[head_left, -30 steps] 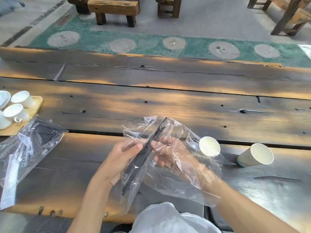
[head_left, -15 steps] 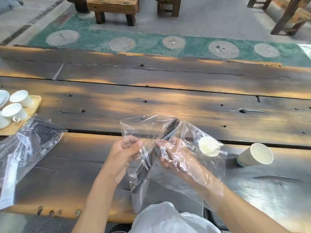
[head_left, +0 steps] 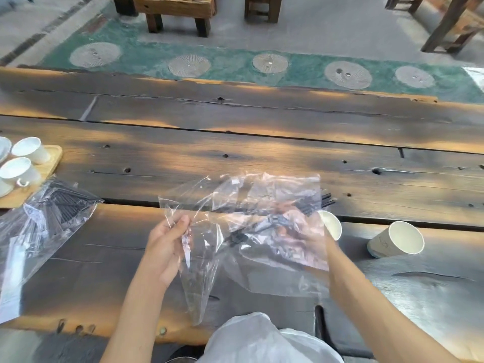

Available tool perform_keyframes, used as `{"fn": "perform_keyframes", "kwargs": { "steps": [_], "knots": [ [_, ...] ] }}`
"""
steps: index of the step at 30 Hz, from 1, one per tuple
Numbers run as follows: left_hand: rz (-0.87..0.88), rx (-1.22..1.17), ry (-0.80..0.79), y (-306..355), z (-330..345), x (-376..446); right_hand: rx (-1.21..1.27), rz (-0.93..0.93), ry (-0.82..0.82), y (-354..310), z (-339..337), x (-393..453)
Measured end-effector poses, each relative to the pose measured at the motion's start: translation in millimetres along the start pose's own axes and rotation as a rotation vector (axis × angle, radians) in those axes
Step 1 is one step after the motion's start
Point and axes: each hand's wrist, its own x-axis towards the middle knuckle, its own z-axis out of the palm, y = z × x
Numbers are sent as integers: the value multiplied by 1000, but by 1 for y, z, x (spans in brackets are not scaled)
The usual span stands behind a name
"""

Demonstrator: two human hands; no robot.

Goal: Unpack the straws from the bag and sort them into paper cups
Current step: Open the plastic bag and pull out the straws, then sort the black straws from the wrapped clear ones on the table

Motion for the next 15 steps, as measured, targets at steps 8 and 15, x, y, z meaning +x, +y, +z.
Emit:
{"fn": "perform_keyframes", "kwargs": {
  "steps": [8, 15],
  "knots": [
    [-56, -202, 195, -31, -37, 15, 187, -190, 211, -19, -12, 11],
    [-233, -373, 467, -78, -68, 24, 385, -282, 361, -8, -23, 25]
  ]
}}
